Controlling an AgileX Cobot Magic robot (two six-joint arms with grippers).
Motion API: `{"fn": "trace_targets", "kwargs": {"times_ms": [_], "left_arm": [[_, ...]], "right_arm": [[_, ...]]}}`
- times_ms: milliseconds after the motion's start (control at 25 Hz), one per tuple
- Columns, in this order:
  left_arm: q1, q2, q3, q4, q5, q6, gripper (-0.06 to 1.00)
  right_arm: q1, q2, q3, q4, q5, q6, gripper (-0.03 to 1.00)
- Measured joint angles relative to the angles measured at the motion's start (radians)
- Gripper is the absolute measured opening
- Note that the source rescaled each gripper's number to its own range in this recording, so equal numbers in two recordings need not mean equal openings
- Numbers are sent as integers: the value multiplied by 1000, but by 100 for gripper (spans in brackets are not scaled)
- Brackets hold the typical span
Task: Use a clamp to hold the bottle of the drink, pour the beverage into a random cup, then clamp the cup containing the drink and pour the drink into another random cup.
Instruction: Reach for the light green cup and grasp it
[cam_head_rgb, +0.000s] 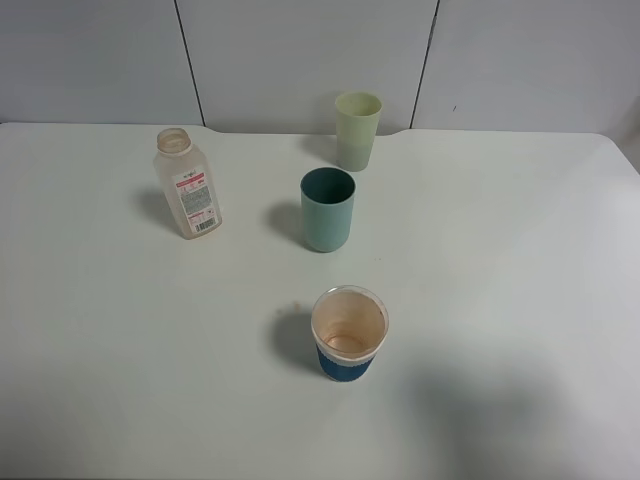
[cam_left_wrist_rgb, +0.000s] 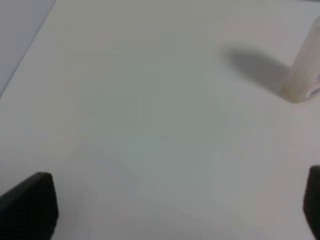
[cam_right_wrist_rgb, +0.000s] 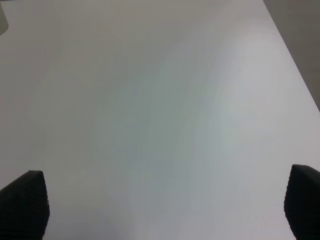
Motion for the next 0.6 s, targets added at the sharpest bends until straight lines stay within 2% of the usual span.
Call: {"fn": "trace_targets", "kwargs": {"times_ms": [600], "left_arm": [[0, 0, 0, 0, 0, 0, 100]], "right_arm": [[0, 0, 0, 0, 0, 0, 100]]}}
